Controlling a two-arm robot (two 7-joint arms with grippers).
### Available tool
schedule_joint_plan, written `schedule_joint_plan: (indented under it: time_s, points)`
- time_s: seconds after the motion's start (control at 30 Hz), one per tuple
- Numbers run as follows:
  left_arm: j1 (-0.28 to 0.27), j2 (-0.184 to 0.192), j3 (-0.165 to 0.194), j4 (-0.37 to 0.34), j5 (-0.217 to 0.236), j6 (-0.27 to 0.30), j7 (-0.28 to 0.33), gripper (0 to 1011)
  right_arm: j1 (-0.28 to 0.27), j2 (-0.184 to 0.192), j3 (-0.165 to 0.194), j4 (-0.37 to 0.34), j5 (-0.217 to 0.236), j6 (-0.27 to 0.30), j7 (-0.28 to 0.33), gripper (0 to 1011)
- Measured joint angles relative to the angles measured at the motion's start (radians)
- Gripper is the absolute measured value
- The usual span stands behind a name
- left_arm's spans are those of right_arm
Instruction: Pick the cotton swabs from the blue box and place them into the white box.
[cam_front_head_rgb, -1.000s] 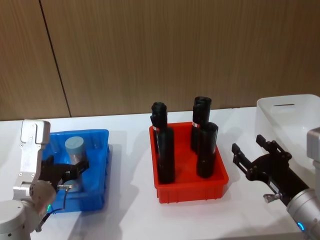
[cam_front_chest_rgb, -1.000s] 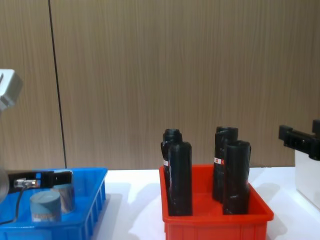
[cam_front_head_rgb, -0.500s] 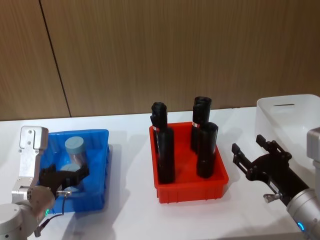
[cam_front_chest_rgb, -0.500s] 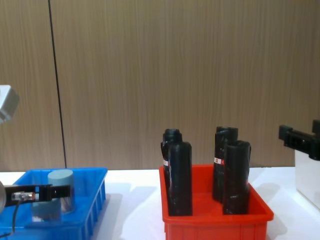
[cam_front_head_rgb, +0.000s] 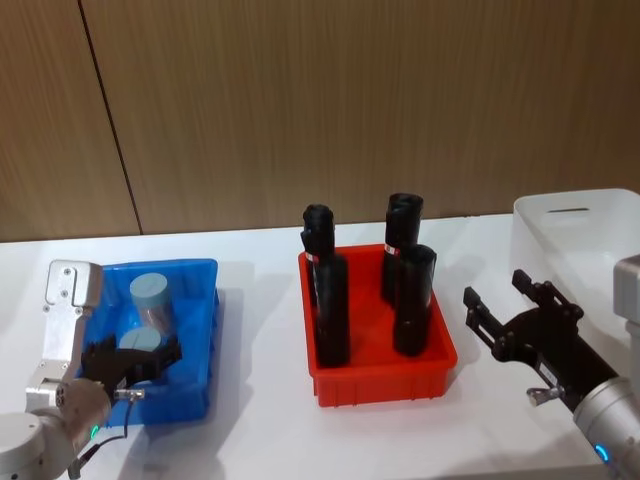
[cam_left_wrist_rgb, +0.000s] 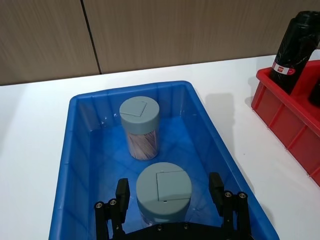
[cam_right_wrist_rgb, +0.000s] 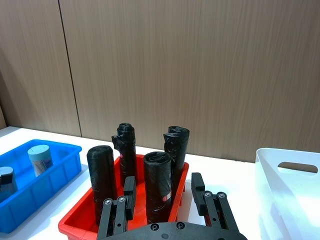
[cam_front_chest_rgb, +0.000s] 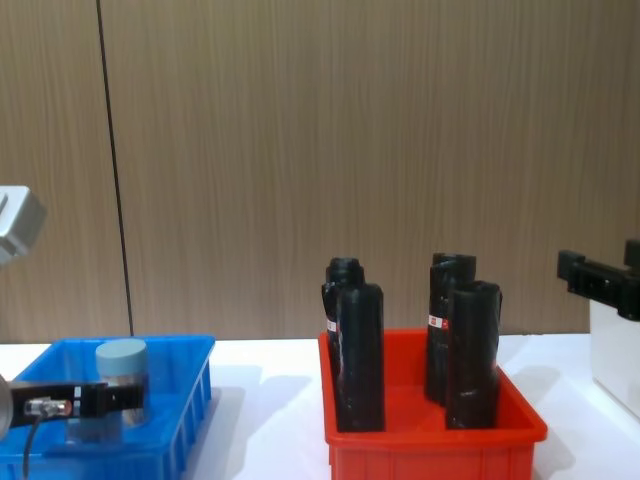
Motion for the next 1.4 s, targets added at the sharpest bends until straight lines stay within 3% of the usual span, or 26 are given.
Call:
schedule_joint_plan:
  time_s: [0.5,0.73,0.93,1.2,1.4]
  points:
    - [-0.015,-0.008,0.009,0.032,0.069,-0.008,-0.025,997,0.0,0.0,0.0,0.0,0.0,0.0,0.0,688]
    - [-0.021,-0.012,0.011,0.048,0.098,-0.008,-0.026,859,0.0,0.0,0.0,0.0,0.0,0.0,0.0,688]
    - [-0.026,-0.016,0.012,0.065,0.117,-0.028,-0.026,670,0.0,0.0,0.0,0.0,0.0,0.0,0.0,688]
    - [-0.024,-0.016,0.01,0.063,0.131,-0.062,-0.024,668,0.0,0.0,0.0,0.0,0.0,0.0,0.0,688]
    - [-0.014,-0.007,0.004,0.018,0.145,-0.086,-0.03,669,0.0,0.0,0.0,0.0,0.0,0.0,0.0,687]
